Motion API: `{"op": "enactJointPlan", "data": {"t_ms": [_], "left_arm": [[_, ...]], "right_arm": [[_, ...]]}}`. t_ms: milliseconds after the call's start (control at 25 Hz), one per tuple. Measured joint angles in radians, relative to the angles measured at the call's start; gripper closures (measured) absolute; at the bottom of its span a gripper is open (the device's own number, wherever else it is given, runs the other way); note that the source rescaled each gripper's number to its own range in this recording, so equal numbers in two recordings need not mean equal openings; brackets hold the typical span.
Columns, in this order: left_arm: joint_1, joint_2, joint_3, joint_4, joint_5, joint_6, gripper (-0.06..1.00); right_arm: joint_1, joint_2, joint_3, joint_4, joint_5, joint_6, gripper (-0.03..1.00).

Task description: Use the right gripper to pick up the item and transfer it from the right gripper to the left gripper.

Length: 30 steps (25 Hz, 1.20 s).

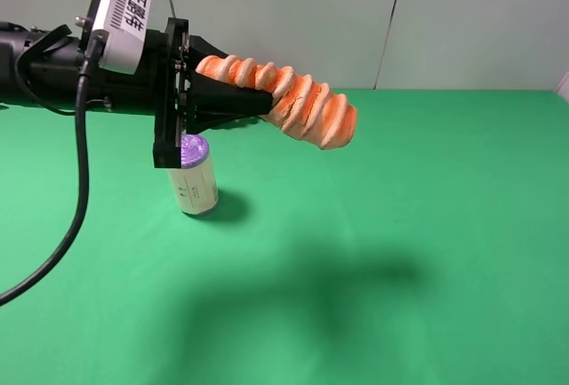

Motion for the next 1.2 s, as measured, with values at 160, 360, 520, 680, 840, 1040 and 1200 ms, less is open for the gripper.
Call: {"op": "enactJointPlan", "data": {"t_ms": [160, 360, 520, 680, 840, 1040, 1200], "left_arm": [[0.000, 0.000, 0.000, 0.000, 0.000, 0.000, 0.93], [0.000, 0.000, 0.000, 0.000, 0.000, 0.000, 0.93], [0.000, 0.000, 0.000, -0.001, -0.001, 0.000, 0.93], [0.000, 0.000, 0.000, -0.001, -0.002, 0.000, 0.93], [0.000, 0.000, 0.000, -0.001, -0.003, 0.000, 0.93], [0.000, 0.000, 0.000, -0.001, -0.003, 0.000, 0.93], [0.000, 0.000, 0.000, -0.001, -0.003, 0.000, 0.93]], "right_arm": [[0.000, -0.003, 0.011, 0.026, 0.014, -0.004, -0.03], [0.000, -0.003, 0.086, 0.041, 0.015, -0.024, -0.03], [0.000, -0.005, 0.098, 0.063, -0.031, -0.049, -0.03], [0.000, -0.005, 0.101, 0.061, -0.056, -0.052, -0.03], [0.000, -0.005, 0.136, 0.057, -0.115, -0.052, -0.03], [0.000, -0.005, 0.139, 0.056, -0.125, -0.052, -0.03], [0.000, -0.005, 0.139, 0.056, -0.125, -0.052, -0.03]]}}
